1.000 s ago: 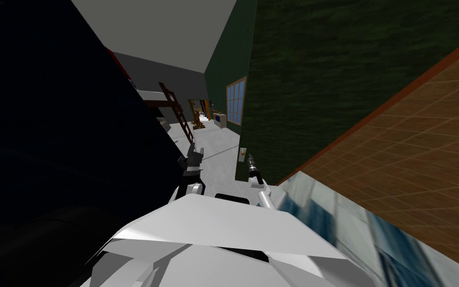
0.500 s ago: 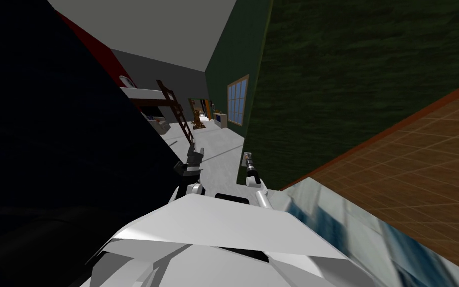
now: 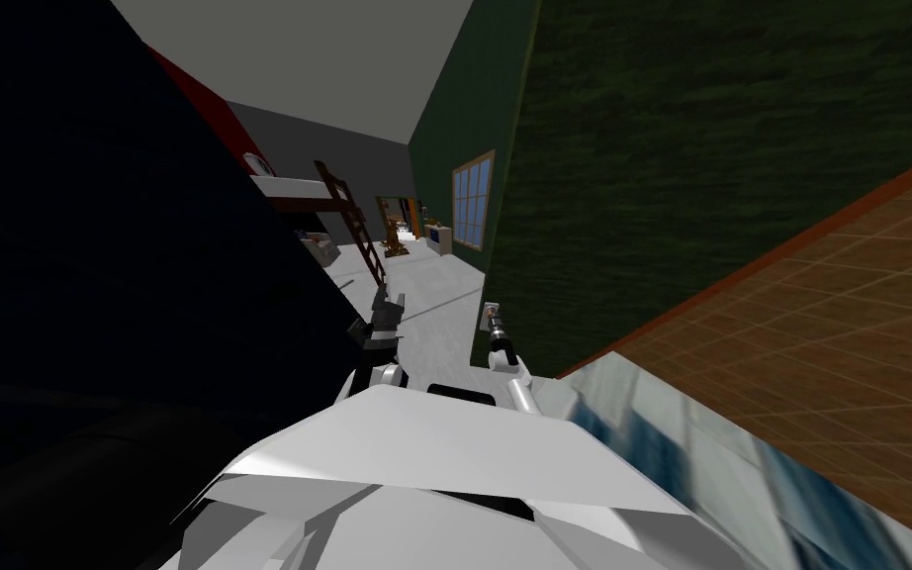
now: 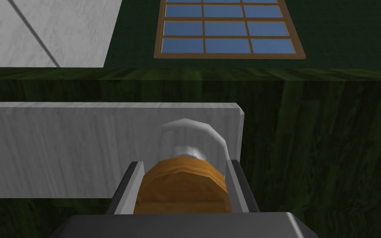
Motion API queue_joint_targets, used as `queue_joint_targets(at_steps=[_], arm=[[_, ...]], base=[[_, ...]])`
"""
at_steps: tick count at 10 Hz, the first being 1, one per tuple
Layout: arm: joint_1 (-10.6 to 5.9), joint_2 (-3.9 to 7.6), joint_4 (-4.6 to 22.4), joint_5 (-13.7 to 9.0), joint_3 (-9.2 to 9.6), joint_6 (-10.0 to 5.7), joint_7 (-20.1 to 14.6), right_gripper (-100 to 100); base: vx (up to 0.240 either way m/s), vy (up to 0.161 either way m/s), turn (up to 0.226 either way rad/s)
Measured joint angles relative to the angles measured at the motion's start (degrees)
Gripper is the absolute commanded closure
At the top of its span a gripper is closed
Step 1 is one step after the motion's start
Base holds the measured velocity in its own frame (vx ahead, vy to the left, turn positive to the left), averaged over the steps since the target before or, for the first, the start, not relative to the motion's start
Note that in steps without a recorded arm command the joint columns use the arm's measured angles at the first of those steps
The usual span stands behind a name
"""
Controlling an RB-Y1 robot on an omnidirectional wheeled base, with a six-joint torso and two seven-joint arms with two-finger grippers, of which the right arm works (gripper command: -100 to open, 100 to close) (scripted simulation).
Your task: Push the door open
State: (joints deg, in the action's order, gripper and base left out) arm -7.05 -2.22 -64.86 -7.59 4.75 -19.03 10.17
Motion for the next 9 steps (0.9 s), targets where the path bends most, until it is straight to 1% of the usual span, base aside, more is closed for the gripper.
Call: queue_joint_targets(at_steps=[1,3,4,5,7,9], arm=[[0.02,0.0,0.01,-0.01,-0.01,0.0,-0.01,100],[-1.43,0.56,2.72,-0.19,0.59,-0.19,-0.01,100],[-2.23,1.29,3.8,-0.39,0.54,-0.63,-0.12,100],[-3.04,2.37,4.17,-0.68,0.02,-0.88,-0.35,-100],[-4.4,2.87,5.88,-0.66,-0.13,-1.36,-0.63,-100],[-6.17,3.13,8.42,-0.62,-0.29,-2.19,-0.94,-100]], base=[[0.082,-0.028,-0.19],[0.161,-0.028,-0.18],[0.169,-0.008,-0.201],[0.065,-0.037,-0.132],[-0.051,-0.059,-0.046],[-0.064,-0.067,-0.092]])
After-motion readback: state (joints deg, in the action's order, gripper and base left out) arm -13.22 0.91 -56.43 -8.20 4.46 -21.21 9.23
